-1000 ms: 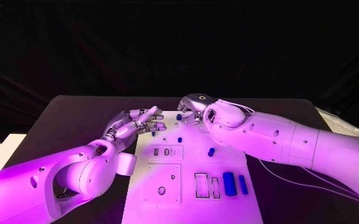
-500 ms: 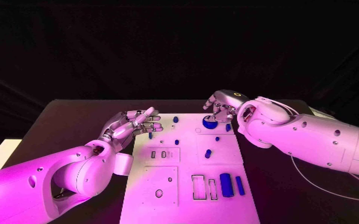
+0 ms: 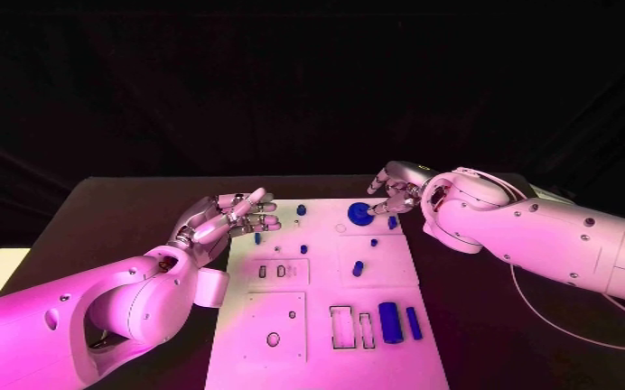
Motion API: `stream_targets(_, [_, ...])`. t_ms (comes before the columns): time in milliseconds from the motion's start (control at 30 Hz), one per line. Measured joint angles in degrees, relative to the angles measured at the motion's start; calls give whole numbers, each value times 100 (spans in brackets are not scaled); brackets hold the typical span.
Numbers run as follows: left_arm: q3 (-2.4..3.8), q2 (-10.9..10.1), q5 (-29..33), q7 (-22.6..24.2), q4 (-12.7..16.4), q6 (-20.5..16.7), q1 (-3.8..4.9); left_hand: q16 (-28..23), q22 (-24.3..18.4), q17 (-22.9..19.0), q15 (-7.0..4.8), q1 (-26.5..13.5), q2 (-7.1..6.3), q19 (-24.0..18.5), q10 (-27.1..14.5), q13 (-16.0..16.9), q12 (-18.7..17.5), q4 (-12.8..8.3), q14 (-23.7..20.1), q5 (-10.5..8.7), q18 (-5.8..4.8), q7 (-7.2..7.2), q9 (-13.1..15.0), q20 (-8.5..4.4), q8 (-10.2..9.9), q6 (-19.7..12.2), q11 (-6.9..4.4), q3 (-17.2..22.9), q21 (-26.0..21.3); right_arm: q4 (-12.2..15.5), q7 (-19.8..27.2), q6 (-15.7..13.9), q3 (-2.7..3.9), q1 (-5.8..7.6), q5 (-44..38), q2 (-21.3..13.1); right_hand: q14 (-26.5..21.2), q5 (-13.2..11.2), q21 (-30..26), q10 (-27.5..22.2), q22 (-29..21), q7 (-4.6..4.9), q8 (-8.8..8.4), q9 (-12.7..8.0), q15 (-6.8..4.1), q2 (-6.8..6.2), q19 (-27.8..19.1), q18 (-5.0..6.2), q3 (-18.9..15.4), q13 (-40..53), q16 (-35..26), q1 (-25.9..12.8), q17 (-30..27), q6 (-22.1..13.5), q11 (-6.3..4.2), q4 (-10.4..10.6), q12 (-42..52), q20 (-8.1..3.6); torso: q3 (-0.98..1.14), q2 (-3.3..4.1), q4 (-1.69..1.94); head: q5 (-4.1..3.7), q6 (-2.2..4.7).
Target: Assemble the parts on the task board
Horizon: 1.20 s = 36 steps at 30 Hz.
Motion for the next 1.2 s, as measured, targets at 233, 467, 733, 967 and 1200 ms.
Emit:
stream_targets(233, [0,5,0,7,-3,3,0,0,0,6,0,0,0,0,0,0,0,0,0,0,0,0,-3,0,0,0,0,0,-21,-225,-73,125,-5,-45,4,230,20,0,44,71,0,-3,0,0,20,51,62,2,-38,0,33,51,0,-7,29,7,159,21,-7,3,7,18,-30])
stream_targets(467, [0,10,1,9,-12,4,0,0,0,5,0,0,0,0,0,0,0,0,0,0,0,0,-3,0,0,0,0,0,-21,-327,-93,234,-11,-97,-8,398,20,0,60,113,-1,4,42,7,20,76,63,2,-77,2,50,76,-1,-14,29,14,259,23,-9,2,9,42,-64])
stream_targets(733, [0,10,1,9,-19,5,0,0,1,5,0,0,0,0,0,0,0,0,0,0,0,0,-3,0,0,0,0,0,-21,-421,-98,337,-10,-117,-50,483,20,-25,88,133,-1,-12,86,15,20,98,102,2,-93,2,73,98,-2,44,9,30,325,21,-10,1,5,65,-85])
stream_targets(967, [0,12,1,8,-21,8,0,0,1,4,0,0,0,0,0,0,0,0,0,0,0,0,-3,0,0,0,0,0,-21,-495,-98,373,-3,-111,-92,543,20,-95,97,173,-2,-37,134,30,20,215,135,2,-93,0,95,215,-2,156,10,30,432,30,-10,-1,4,66,-103])
stream_targets(1200, [0,14,1,5,-25,13,0,0,1,4,0,0,0,0,0,0,0,0,0,0,0,0,-3,0,0,0,0,0,-21,-518,-99,388,3,-108,-147,563,20,-295,134,188,-2,-77,200,28,20,391,177,-86,63,5,117,345,-2,358,-5,-86,532,-14,-7,0,6,54,-137])
